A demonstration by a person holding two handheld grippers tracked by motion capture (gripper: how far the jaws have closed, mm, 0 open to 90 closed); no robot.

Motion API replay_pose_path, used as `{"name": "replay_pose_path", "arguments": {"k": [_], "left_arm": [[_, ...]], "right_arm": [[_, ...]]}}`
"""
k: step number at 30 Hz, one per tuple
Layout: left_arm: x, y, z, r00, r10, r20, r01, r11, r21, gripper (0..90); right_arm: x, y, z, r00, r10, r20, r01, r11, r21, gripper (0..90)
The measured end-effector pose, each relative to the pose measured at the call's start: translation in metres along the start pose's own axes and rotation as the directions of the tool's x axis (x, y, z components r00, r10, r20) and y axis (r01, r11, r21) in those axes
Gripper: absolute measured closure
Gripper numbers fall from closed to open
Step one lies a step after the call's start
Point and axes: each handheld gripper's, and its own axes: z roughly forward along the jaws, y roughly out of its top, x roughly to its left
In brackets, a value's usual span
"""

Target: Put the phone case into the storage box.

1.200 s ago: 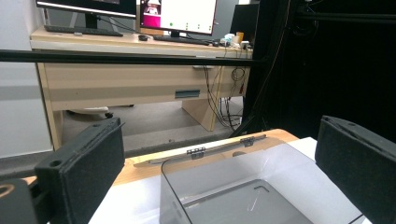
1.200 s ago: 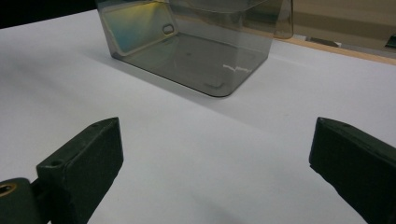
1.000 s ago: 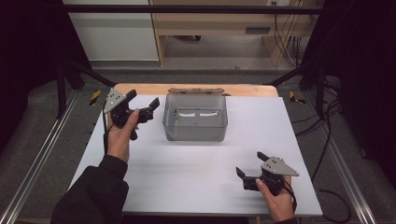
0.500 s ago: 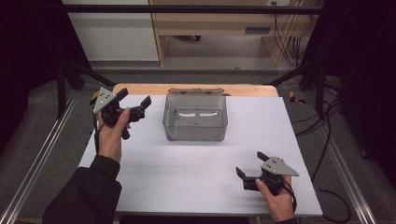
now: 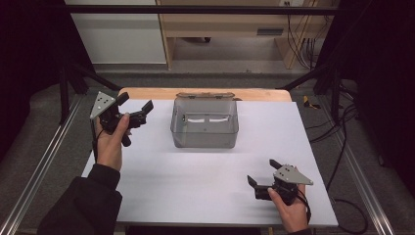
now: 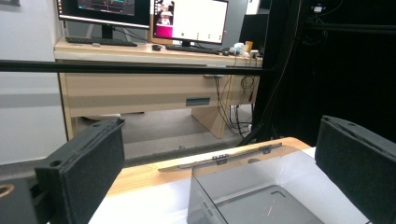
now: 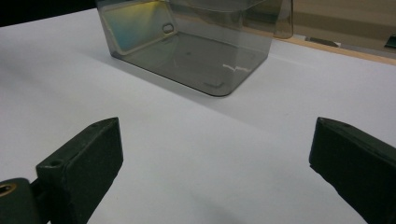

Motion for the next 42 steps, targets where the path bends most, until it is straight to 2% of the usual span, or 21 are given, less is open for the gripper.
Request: {"name": "replay_pose_path", "arguments": {"k": [22, 42], "left_arm": [[0.016, 0.0, -0.022, 0.9999, 0.0, -0.016, 0.0, 1.0, -0.003, 1.1], [0.021, -0.004, -0.036, 0.9998, 0.02, -0.008, -0.02, 0.9998, -0.007, 1.1]], "right_arm": [[0.0, 0.0, 0.0, 1.0, -0.002, 0.006, 0.002, 1.0, 0.008, 3.2], [0.001, -0.001, 0.001, 0.9999, -0.011, 0.01, 0.011, 1.0, 0.014, 3.2]]}}
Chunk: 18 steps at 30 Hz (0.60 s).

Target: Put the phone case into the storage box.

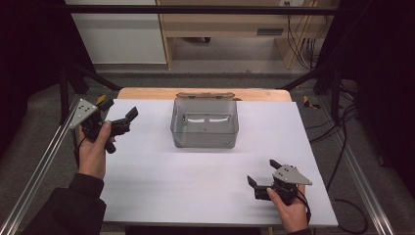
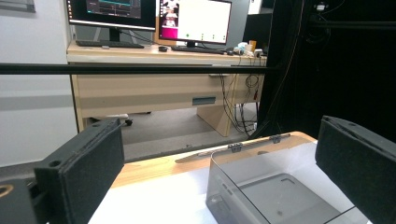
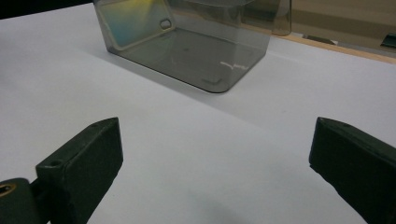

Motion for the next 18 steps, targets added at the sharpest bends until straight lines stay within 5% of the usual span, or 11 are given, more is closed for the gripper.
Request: {"name": "replay_pose_path", "arguments": {"k": [18], "left_arm": [[-0.002, -0.006, -0.014, 0.9994, 0.035, 0.004, -0.034, 0.9994, -0.01, 1.1]], "right_arm": [[0.0, 0.0, 0.001, 1.0, 0.001, 0.004, -0.001, 1.0, 0.007, 3.3]]}}
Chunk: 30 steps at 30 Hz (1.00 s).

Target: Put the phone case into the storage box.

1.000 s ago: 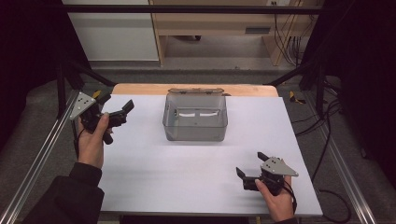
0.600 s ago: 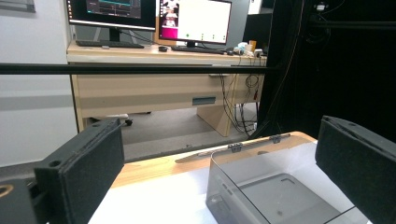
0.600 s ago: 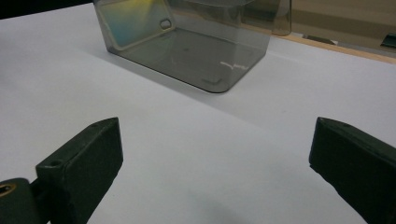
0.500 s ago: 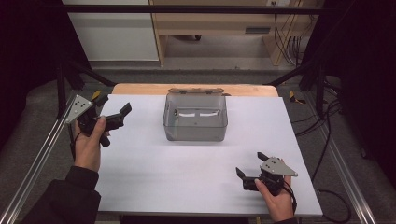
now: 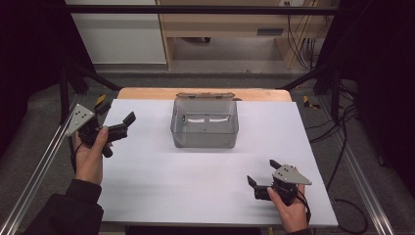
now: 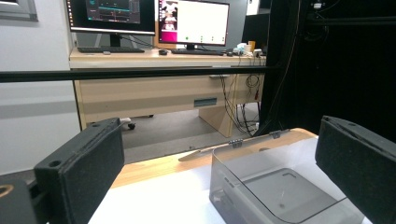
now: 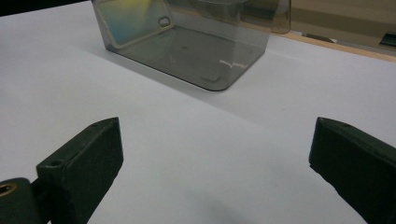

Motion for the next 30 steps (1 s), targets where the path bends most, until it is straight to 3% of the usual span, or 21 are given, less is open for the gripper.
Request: {"name": "replay_pose_path", "arguments": {"k": [20, 30], "left_arm": [[0.001, -0.017, -0.018, 1.0, -0.004, 0.005, 0.004, 1.0, 0.003, 0.9], [-0.001, -0.026, -0.028, 0.9998, 0.019, 0.008, -0.019, 0.9998, 0.01, 0.9]], "right_arm": [[0.0, 0.0, 0.0, 1.0, -0.001, -0.001, 0.001, 1.0, -0.001, 3.3], [0.0, 0.0, 0.0, 1.0, -0.003, 0.001, 0.003, 1.0, -0.001, 3.3]]}}
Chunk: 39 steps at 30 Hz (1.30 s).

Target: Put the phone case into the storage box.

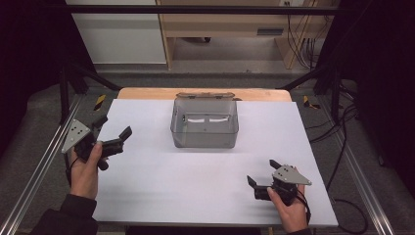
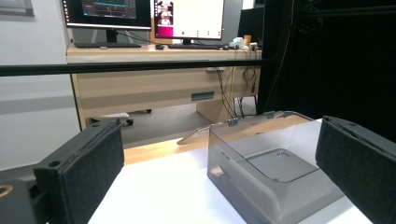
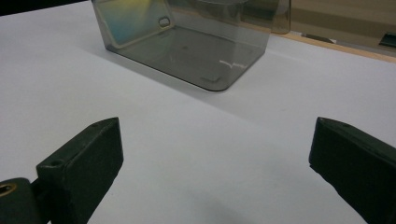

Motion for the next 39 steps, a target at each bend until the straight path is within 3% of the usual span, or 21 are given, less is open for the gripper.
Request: {"name": "replay_pose_path", "arguments": {"k": [16, 22, 39], "left_arm": [[-0.01, -0.014, -0.015, 0.9994, 0.019, 0.029, -0.019, 0.9998, 0.004, 0.9], [-0.016, -0.019, -0.02, 0.9986, 0.036, 0.038, -0.036, 0.9993, 0.002, 0.9], [-0.023, -0.028, -0.031, 0.998, 0.032, 0.054, -0.032, 0.9995, -0.009, 0.9]], "right_arm": [[-0.003, 0.0, -0.001, 1.0, 0.0, 0.0, 0.0, 1.0, -0.019, 3.8], [-0.008, 0.0, -0.005, 0.9999, 0.015, 0.0, -0.015, 0.999, -0.05, 3.9], [-0.019, -0.001, -0.013, 0.9995, -0.01, 0.03, 0.014, 0.991, -0.131, 4.2]]}}
